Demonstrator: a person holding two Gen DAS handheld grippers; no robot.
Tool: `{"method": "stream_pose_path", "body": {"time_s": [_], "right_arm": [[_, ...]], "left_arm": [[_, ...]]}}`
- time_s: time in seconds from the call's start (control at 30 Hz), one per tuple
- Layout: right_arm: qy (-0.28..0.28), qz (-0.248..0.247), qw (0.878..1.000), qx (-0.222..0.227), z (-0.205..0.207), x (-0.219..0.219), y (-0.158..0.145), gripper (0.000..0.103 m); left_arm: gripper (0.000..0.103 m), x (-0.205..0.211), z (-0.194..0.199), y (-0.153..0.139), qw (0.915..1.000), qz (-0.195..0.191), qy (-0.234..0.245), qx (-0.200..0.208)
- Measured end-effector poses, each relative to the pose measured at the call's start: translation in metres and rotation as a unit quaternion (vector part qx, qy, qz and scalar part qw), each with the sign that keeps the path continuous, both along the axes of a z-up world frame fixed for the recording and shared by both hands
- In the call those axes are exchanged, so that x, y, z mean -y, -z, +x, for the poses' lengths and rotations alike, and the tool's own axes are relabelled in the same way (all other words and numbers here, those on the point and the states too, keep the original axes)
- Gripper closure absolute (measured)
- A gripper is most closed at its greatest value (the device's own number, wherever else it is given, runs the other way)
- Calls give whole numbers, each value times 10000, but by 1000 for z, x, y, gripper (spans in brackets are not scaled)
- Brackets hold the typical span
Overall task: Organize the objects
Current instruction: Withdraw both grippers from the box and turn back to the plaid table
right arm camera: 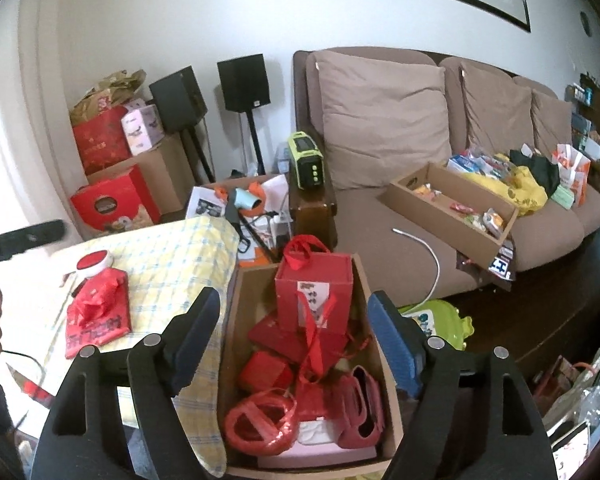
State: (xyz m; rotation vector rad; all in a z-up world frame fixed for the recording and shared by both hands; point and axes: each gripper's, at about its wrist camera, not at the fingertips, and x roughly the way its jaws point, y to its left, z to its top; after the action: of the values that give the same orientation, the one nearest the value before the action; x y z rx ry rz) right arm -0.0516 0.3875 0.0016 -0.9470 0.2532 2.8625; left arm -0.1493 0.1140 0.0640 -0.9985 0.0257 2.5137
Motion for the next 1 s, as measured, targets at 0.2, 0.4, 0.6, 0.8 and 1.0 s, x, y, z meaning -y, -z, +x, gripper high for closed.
{"method": "stream_pose_path", "body": {"time_s": [0.2, 0.4, 0.6, 0.8, 1.0], "right_arm": [[-176, 13, 9993, -317, 7, 10, -14, 25], [-447, 28, 9972, -599, 16, 27, -29, 24], [-643, 128, 9953, -710, 18, 40, -35, 22], [-652, 166, 9949, -747, 19, 42, -36, 21], [-673, 165, 9958, -607, 12, 47, -27, 21]], "left_arm": [[12, 80, 18, -33, 9945, -169, -870, -560], [8, 132, 38, -55, 9891, 148, -1232, -795], [0, 164, 46, -61, 9876, 366, -1278, -837], [0, 202, 42, -51, 9790, 397, -1842, -781], [0, 227, 20, -14, 9758, 337, -2077, -600]]}}
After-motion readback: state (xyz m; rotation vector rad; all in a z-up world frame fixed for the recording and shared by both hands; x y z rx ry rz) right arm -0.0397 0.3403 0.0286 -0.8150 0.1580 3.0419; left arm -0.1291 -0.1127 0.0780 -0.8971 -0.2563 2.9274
